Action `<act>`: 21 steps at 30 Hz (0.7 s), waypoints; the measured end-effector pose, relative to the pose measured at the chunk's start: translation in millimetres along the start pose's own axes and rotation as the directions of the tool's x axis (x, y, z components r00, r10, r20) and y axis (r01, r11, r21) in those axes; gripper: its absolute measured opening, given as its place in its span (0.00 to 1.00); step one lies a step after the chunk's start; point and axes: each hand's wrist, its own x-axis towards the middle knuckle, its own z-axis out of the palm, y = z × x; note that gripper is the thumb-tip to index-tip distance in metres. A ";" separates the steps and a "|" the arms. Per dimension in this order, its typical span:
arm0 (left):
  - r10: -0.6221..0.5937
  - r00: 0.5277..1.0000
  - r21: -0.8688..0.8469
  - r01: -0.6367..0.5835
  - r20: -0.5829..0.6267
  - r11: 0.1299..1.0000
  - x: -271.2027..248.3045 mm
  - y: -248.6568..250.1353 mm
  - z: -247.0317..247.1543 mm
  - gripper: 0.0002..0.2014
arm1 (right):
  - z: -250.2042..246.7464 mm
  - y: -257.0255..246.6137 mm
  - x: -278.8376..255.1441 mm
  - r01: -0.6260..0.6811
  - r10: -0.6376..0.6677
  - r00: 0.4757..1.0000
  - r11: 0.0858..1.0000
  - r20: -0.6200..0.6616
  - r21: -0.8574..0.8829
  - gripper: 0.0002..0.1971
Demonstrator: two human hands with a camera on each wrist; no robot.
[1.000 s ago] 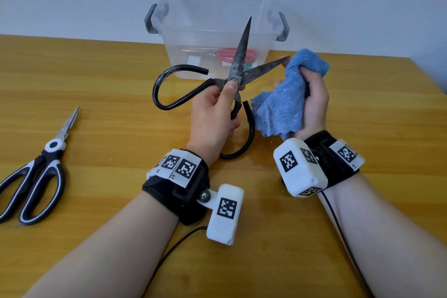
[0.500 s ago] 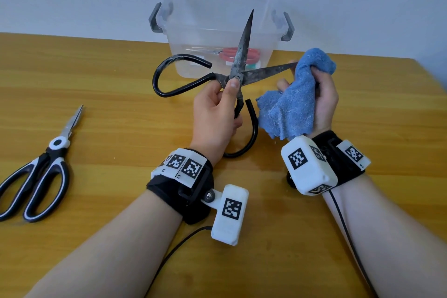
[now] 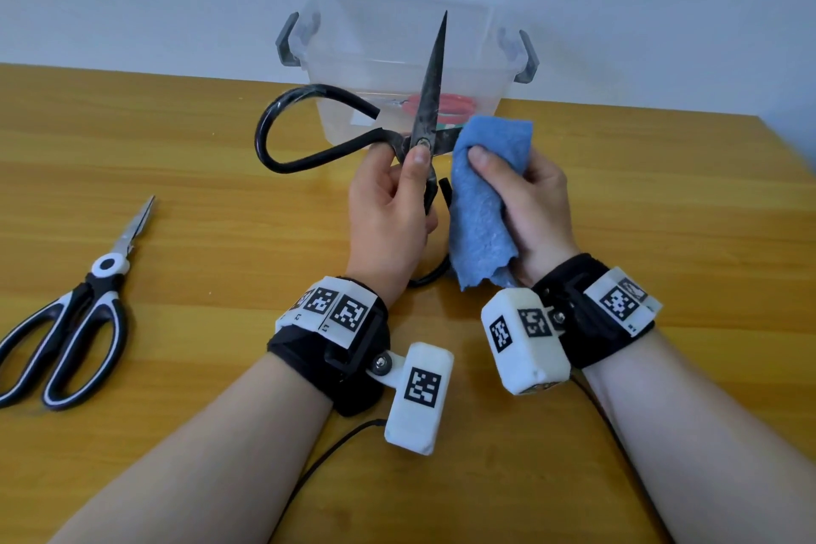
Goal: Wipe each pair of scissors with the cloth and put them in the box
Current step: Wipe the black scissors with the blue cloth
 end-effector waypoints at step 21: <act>-0.077 0.996 0.105 0.072 0.047 0.992 -0.8 -1.6 2.1 0.19 | 4.8 3.1 -2.2 0.125 -0.130 0.991 0.970 -0.012 -0.210 0.09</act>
